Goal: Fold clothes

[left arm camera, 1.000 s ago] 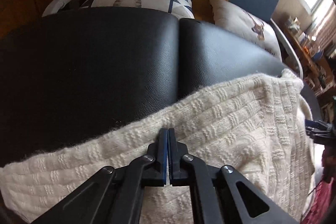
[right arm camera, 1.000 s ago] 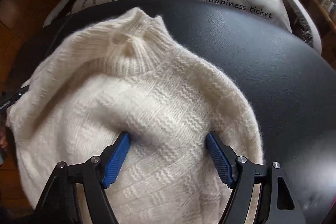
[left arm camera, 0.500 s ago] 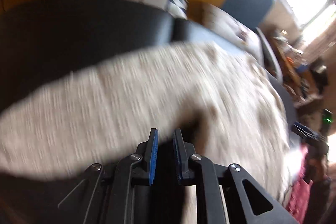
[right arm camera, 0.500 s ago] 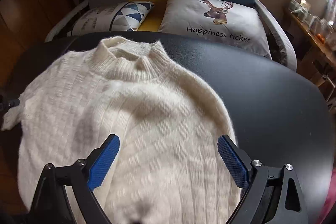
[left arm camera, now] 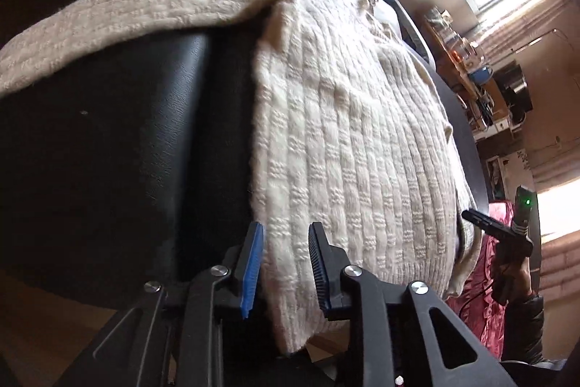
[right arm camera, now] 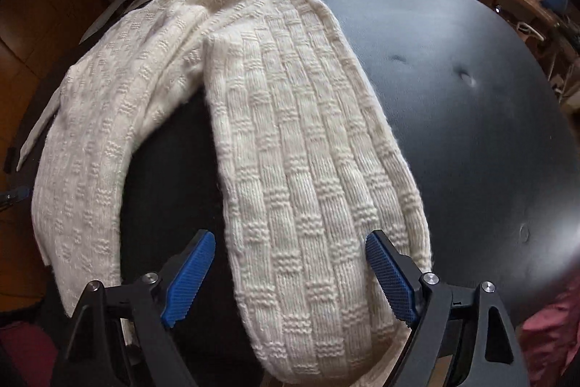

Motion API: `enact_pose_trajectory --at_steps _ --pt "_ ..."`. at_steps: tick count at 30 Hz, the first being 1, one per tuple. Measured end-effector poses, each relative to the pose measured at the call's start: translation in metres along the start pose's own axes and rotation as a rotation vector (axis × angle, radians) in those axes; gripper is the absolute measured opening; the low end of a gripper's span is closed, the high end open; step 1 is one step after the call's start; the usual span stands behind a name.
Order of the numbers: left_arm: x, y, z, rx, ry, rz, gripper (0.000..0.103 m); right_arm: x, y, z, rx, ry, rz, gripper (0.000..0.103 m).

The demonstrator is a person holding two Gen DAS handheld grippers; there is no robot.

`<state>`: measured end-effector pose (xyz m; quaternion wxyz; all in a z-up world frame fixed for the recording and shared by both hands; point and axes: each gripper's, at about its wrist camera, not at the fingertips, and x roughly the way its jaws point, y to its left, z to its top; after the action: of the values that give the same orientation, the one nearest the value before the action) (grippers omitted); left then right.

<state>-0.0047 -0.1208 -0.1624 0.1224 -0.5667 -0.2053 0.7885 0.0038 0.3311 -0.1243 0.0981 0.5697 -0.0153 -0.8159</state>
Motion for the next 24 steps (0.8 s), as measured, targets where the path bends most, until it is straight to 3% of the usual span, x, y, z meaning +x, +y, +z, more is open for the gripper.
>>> enact_pose_trajectory --at_steps 5,7,11,15,17,19,21,24 --pt "0.013 -0.029 -0.003 0.14 -0.031 0.172 0.027 0.005 -0.007 0.003 0.013 -0.018 -0.015 0.087" --pt "0.014 -0.04 -0.005 0.186 -0.041 0.205 0.008 0.009 -0.005 0.005 -0.012 -0.018 -0.037 0.091" --pt "-0.018 -0.041 0.024 0.099 -0.073 -0.029 0.006 0.017 -0.001 0.012 -0.066 -0.018 -0.087 0.095" --pt "-0.094 -0.034 0.067 -0.003 -0.234 -0.22 0.003 0.022 -0.013 0.029 -0.07 -0.017 -0.112 0.096" --pt "-0.128 -0.031 0.085 -0.02 -0.309 -0.264 0.0 0.025 -0.025 0.043 -0.052 -0.017 -0.138 0.096" --pt "-0.156 -0.029 0.101 -0.016 -0.374 -0.256 0.0 0.03 -0.039 0.056 -0.031 -0.021 -0.157 0.097" --pt "-0.168 -0.033 0.111 0.012 -0.401 -0.179 0.0 0.033 -0.05 0.068 -0.006 -0.03 -0.173 0.098" --pt "-0.164 -0.052 0.124 0.118 -0.367 -0.062 0.0 0.038 -0.063 0.083 0.035 -0.046 -0.188 0.098"
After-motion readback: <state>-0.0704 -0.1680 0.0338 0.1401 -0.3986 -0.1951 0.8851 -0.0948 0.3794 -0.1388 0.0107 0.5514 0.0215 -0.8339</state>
